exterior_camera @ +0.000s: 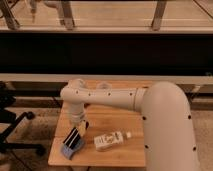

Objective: Place the eraser on the white sponge

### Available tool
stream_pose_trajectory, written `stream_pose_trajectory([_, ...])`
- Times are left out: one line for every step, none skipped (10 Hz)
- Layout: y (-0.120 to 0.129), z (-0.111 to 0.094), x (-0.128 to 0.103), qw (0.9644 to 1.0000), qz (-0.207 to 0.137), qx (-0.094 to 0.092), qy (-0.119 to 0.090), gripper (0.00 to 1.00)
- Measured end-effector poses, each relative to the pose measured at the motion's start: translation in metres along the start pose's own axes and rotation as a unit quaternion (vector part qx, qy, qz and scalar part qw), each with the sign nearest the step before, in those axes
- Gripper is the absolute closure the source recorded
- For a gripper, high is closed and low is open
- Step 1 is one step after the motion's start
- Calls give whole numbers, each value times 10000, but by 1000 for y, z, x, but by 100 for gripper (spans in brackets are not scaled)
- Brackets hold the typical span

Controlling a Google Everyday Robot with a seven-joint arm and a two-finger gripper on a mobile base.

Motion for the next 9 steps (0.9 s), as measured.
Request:
stream_pose_trajectory([0,0,0,10000,-6,-2,9,54])
stream_pose_trajectory([-1,0,0,10000,-11,-6,15,48])
stream_pose_trajectory([-1,0,0,10000,-18,-8,21,40])
stream_pose_trajectory([-2,0,0,10000,-24,-10,26,37])
stream_pose_trajectory([-1,1,1,10000,-27,-16,25,40])
stream_pose_trajectory([-1,1,1,10000,-33,-19,26,47])
stream_pose_trajectory([-1,1,1,10000,-43,-23,24,56])
stream_pose_trajectory([1,2,2,10000,-49,-30,18,67])
stream_pose_trajectory([2,2,3,10000,-48,-32,20,69])
